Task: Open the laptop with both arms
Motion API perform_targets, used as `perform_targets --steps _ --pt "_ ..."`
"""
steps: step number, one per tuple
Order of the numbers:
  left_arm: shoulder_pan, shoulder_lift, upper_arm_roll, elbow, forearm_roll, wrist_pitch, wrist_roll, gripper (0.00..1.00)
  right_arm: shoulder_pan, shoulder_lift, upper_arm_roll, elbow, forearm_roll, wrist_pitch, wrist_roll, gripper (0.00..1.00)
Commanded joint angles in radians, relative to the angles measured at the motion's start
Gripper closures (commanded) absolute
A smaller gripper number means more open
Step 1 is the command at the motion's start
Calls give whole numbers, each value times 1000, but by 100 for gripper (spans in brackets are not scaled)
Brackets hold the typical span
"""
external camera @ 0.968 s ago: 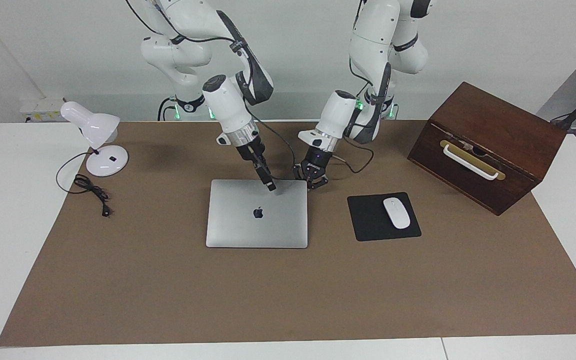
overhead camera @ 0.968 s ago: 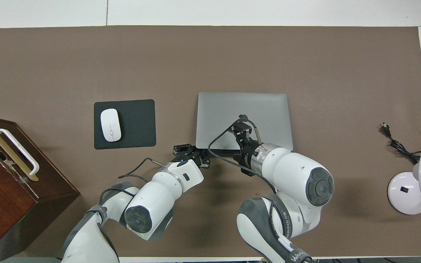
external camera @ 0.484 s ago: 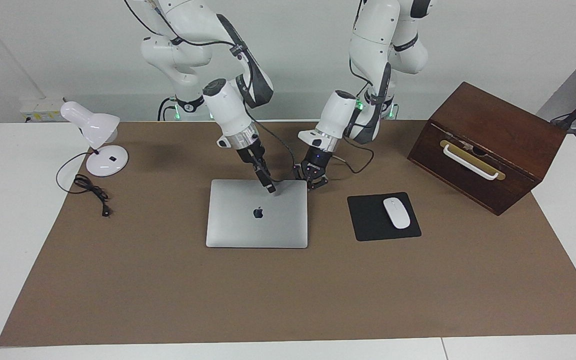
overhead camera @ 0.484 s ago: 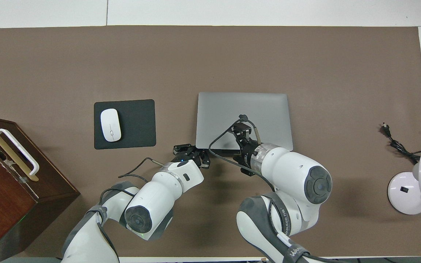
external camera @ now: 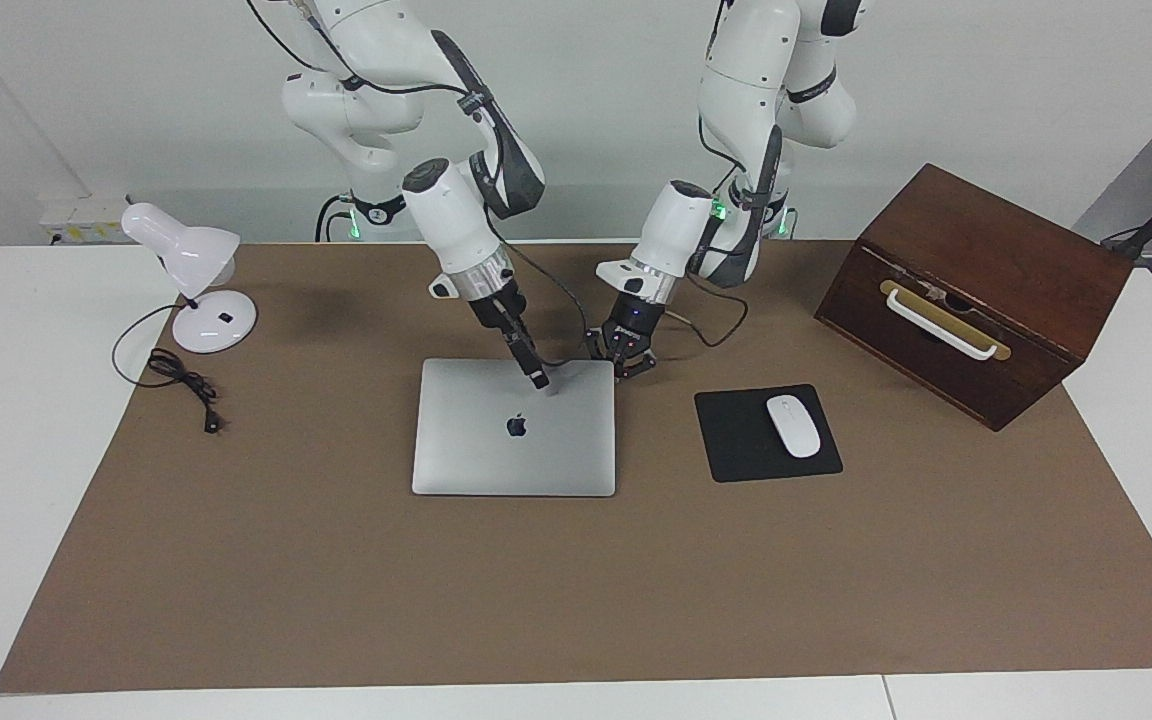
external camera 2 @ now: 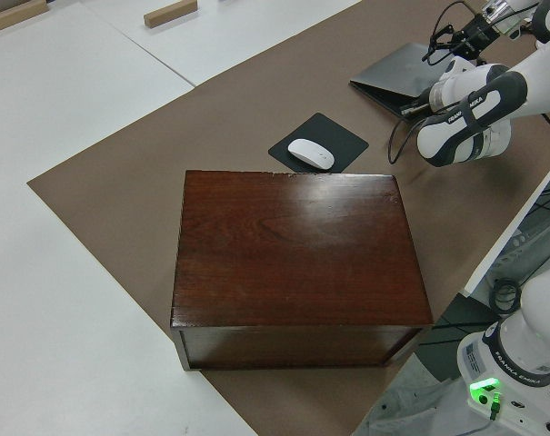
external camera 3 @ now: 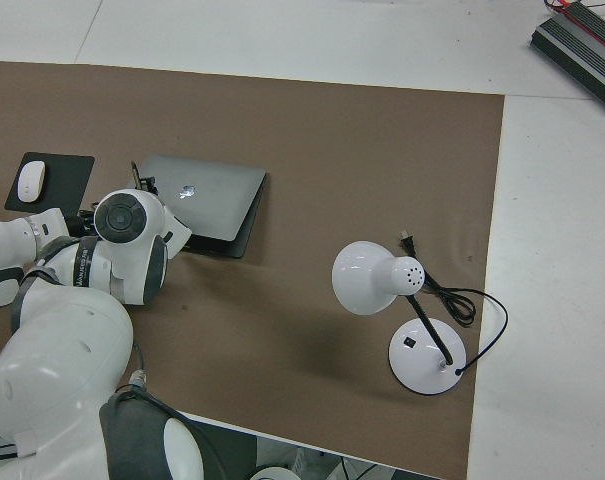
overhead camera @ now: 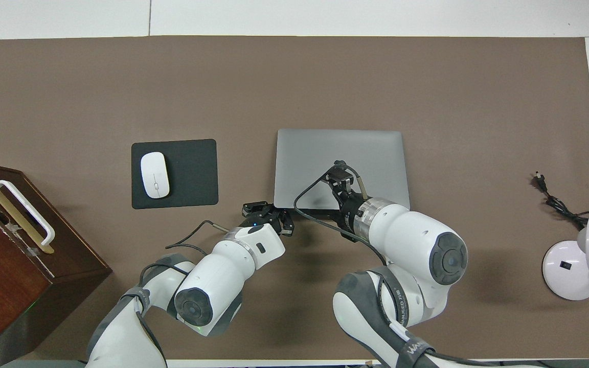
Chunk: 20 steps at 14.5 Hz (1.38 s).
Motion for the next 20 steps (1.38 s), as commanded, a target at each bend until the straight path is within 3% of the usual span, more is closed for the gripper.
perform_targets --steps 1,17,20 --pt "-20 30 19 14 -13 19 20 100 -14 19 4 4 25 58 -82 0" --pt "-22 40 19 16 -13 18 34 100 -34 97 -42 234 21 63 -180 0" --pt "-20 40 19 16 -13 18 43 100 -35 104 -71 305 21 2 -187 0"
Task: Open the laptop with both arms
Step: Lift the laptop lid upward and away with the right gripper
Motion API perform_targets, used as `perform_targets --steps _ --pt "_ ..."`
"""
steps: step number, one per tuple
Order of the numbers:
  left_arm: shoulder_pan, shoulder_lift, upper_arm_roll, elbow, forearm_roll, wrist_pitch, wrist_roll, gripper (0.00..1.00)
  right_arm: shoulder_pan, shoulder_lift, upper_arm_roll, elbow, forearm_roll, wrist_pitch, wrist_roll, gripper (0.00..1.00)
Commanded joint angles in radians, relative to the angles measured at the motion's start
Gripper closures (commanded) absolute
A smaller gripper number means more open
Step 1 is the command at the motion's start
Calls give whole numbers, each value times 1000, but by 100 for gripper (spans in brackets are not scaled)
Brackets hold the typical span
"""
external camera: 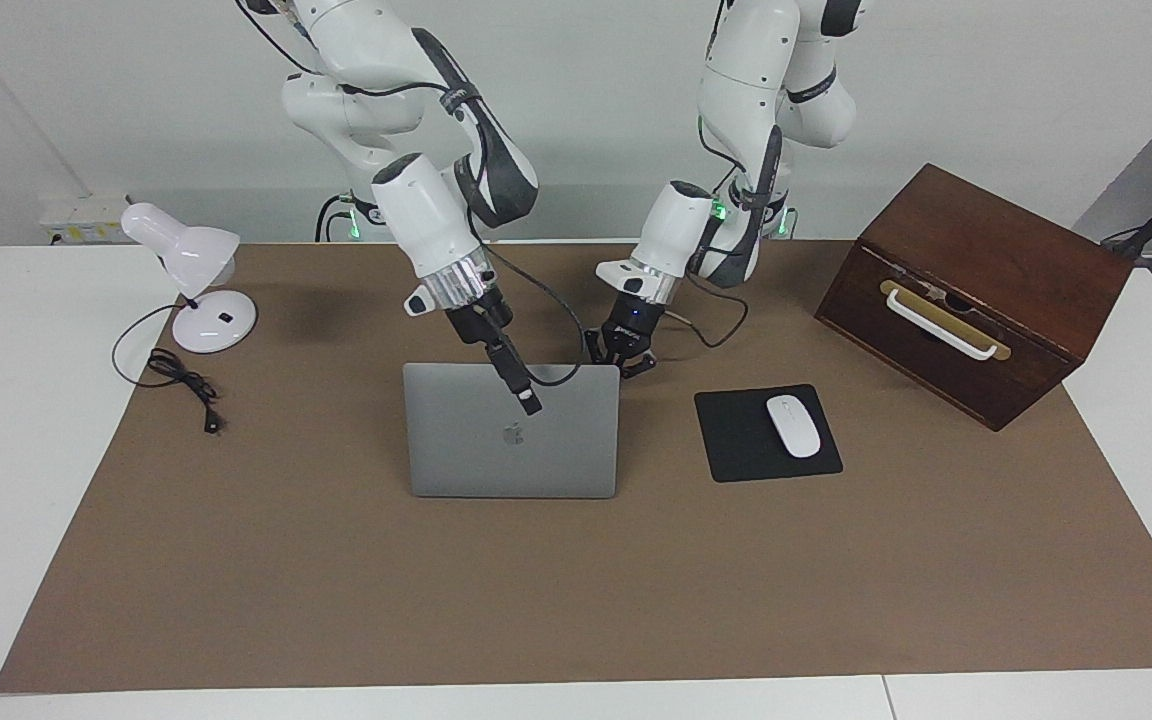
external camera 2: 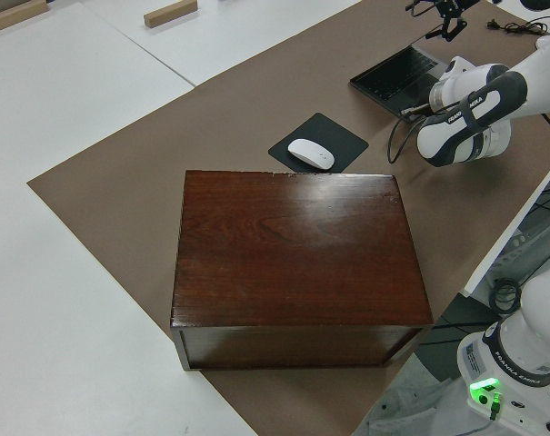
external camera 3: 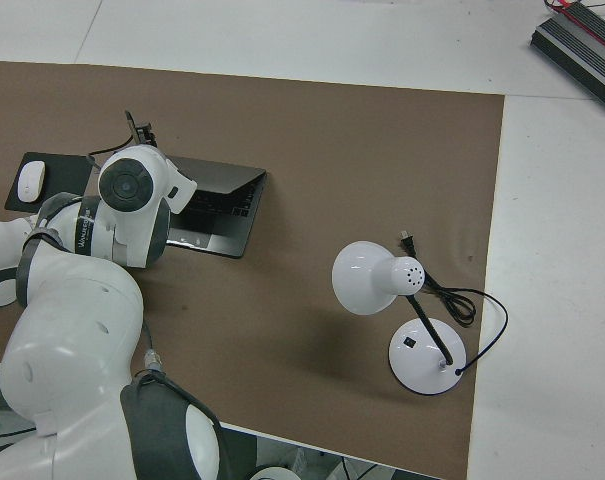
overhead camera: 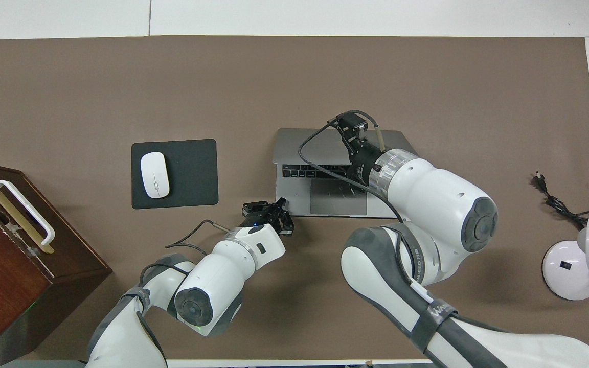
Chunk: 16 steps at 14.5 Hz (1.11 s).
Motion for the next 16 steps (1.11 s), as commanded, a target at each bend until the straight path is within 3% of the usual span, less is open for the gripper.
perform_targets --steps 1,4,16 --pt "-20 39 19 15 -13 17 31 100 -18 33 -31 120 15 -106 -55 0" --pt "-22 41 19 15 -13 17 32 100 -18 37 -65 203 8 -206 -82 0" --pt "-22 41 19 15 -13 17 34 100 -25 105 -92 303 6 -206 -194 0"
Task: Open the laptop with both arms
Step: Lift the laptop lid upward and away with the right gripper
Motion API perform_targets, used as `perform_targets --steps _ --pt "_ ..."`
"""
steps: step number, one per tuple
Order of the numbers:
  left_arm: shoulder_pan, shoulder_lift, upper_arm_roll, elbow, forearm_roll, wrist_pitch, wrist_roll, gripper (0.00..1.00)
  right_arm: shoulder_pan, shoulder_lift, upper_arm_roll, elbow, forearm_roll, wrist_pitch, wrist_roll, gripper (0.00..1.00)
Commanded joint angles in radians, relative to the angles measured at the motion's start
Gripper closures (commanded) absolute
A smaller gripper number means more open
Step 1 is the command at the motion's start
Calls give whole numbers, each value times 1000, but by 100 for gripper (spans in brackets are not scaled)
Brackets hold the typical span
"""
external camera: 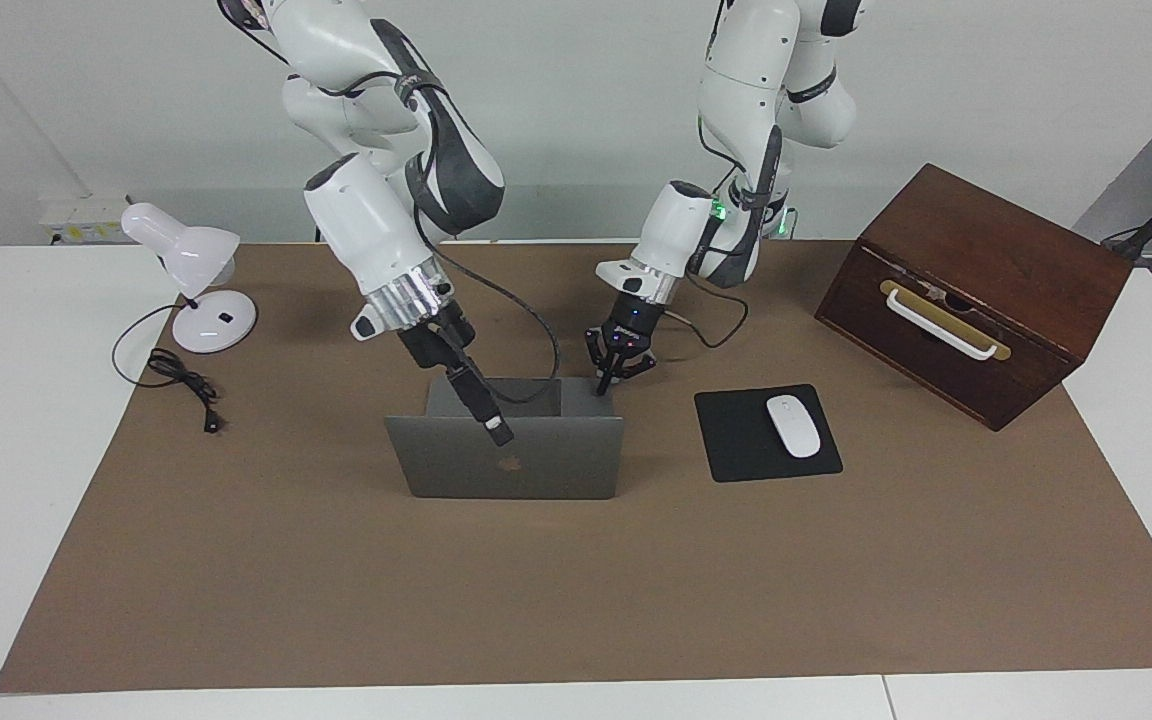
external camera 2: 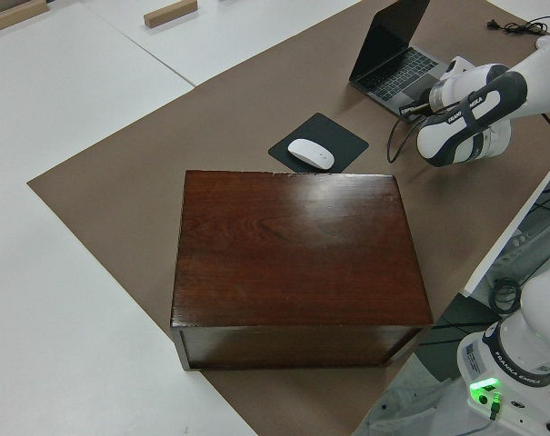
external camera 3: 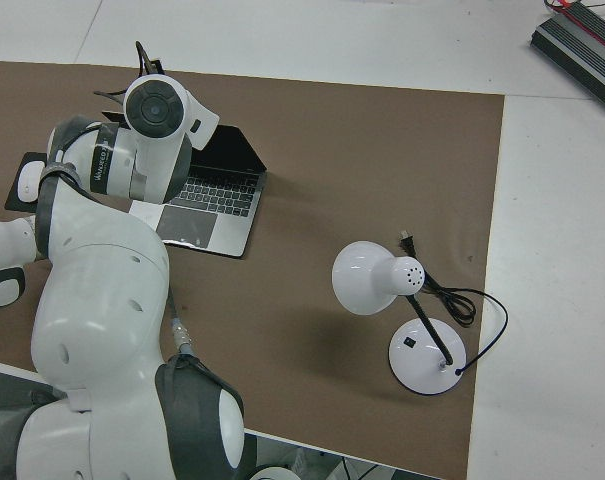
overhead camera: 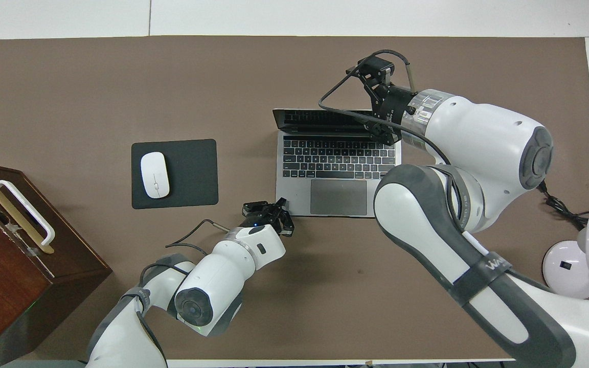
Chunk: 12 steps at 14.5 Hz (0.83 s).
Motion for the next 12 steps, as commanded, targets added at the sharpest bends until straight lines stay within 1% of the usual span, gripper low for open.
perform_targets --steps 1,8,12 --pt "-22 41 19 15 -13 17 21 100 -16 42 4 58 6 -5 -48 0" --pt "-20 41 19 15 -13 17 21 100 -13 110 -19 122 5 -5 -77 0" --pt "-22 41 19 15 -13 17 21 100 3 107 -21 122 5 -15 -66 0"
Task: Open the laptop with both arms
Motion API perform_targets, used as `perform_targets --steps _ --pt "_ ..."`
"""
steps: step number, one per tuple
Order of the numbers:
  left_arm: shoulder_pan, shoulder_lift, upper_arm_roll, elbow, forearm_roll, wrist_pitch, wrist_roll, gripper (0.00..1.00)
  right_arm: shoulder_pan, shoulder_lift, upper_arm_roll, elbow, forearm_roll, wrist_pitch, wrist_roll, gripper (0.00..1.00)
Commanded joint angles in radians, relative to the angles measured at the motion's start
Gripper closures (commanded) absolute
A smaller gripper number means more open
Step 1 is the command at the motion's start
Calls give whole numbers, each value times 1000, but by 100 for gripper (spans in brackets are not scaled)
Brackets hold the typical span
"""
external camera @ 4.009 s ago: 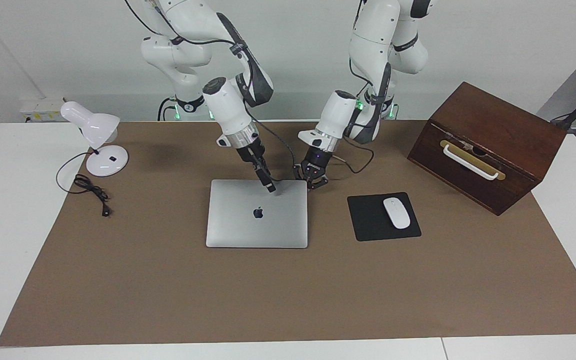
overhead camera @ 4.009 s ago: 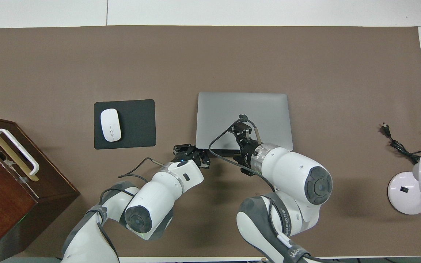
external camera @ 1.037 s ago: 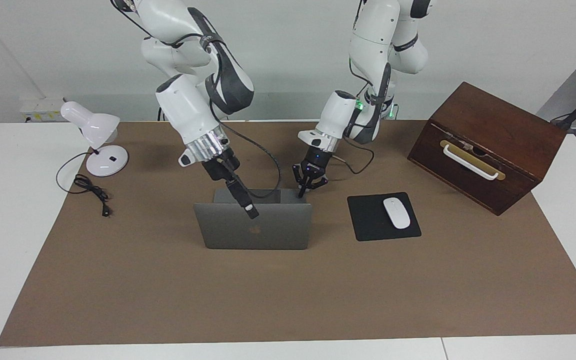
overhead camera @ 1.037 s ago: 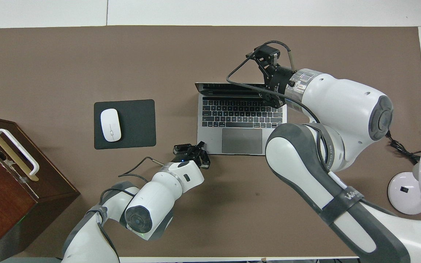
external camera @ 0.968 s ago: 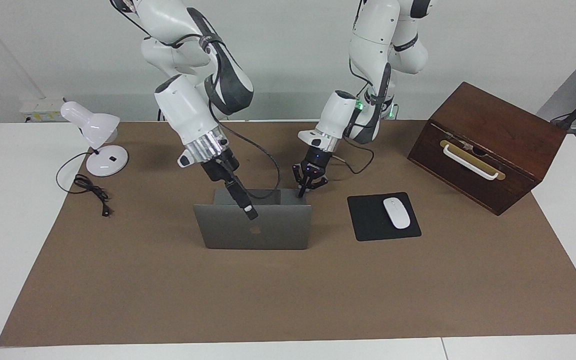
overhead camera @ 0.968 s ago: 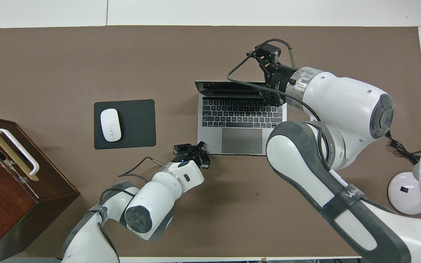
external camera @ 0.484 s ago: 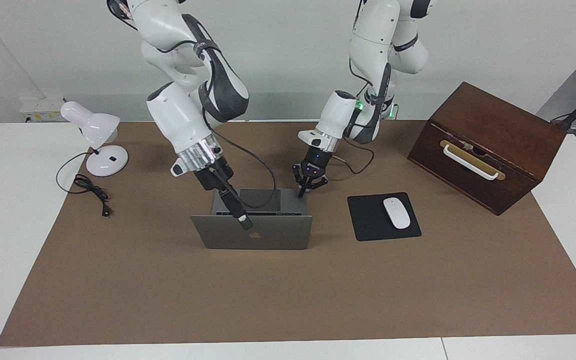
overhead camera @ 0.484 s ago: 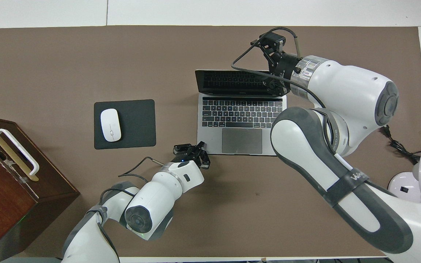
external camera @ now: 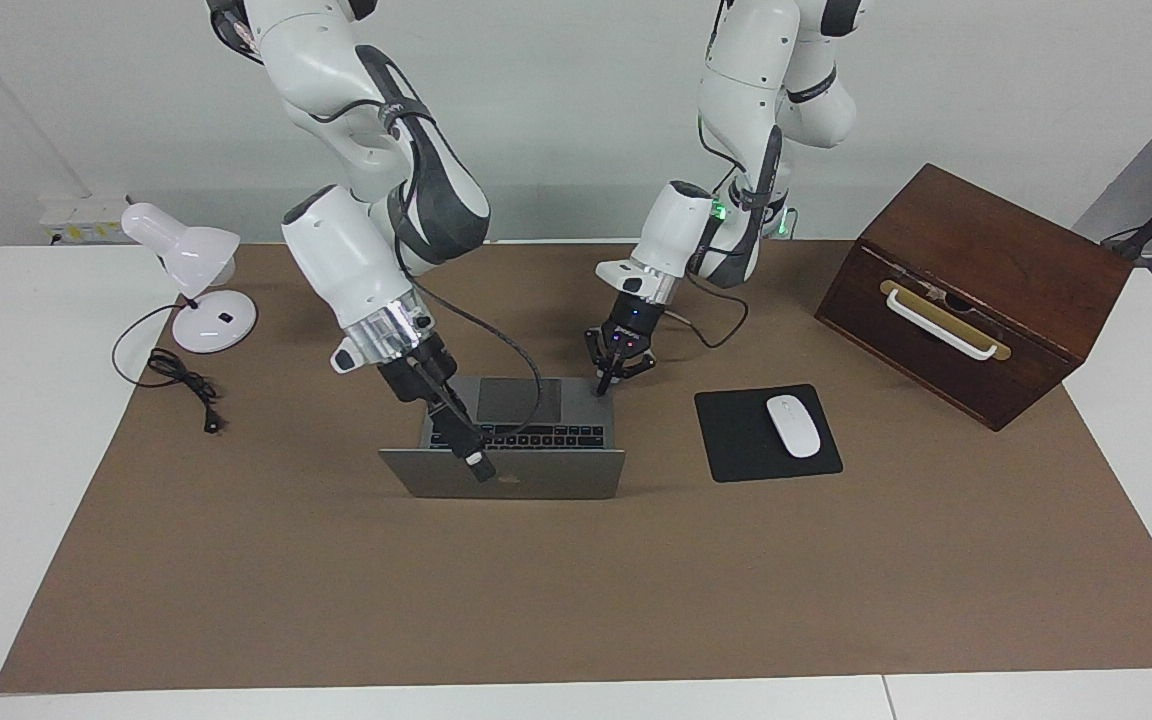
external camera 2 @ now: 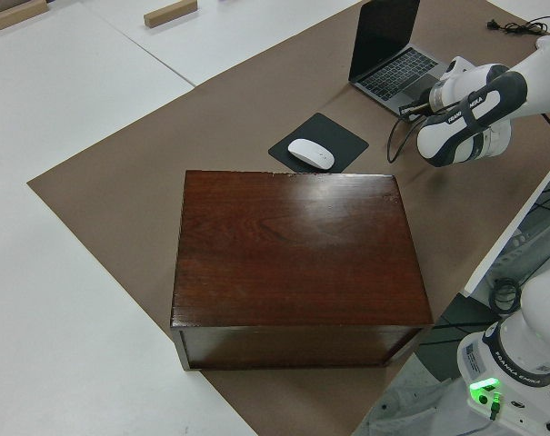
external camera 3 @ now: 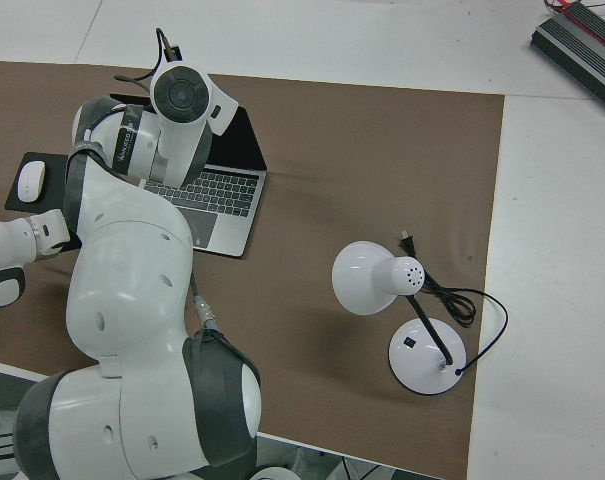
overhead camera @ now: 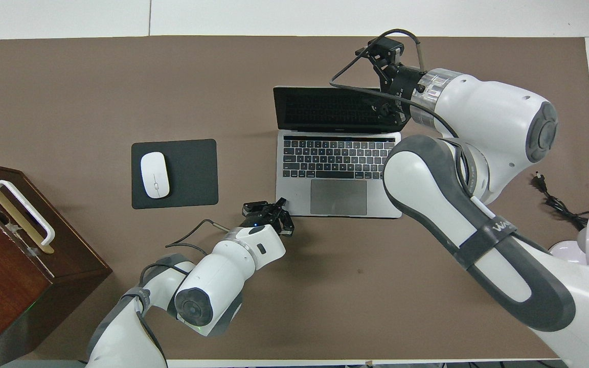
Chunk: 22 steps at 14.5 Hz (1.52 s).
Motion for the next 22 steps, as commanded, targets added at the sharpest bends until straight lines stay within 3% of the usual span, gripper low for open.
perform_targets --steps 1,8,11,14,16,18,22 --pt "-22 42 19 15 -13 17 21 100 3 5 6 25 5 -41 -19 0" --pt "-20 41 19 15 -15 17 19 100 -12 -116 -10 40 2 -305 -19 0" --pt "-8 28 19 31 -20 17 12 100 -21 -175 -40 83 -122 -513 -36 0" --pt "1 -8 21 35 -21 4 2 100 -24 -213 -52 92 -160 -654 -108 0" --pt "30 -62 19 50 -21 -89 2 100 -27 -251 -66 91 -200 -768 -235 0" --pt "44 -119 19 98 -21 -246 1 100 -26 -278 -86 89 -252 -887 -377 0" --pt "84 -223 21 216 -21 -617 2 100 -26 -290 -157 89 -368 -1013 -655 0"
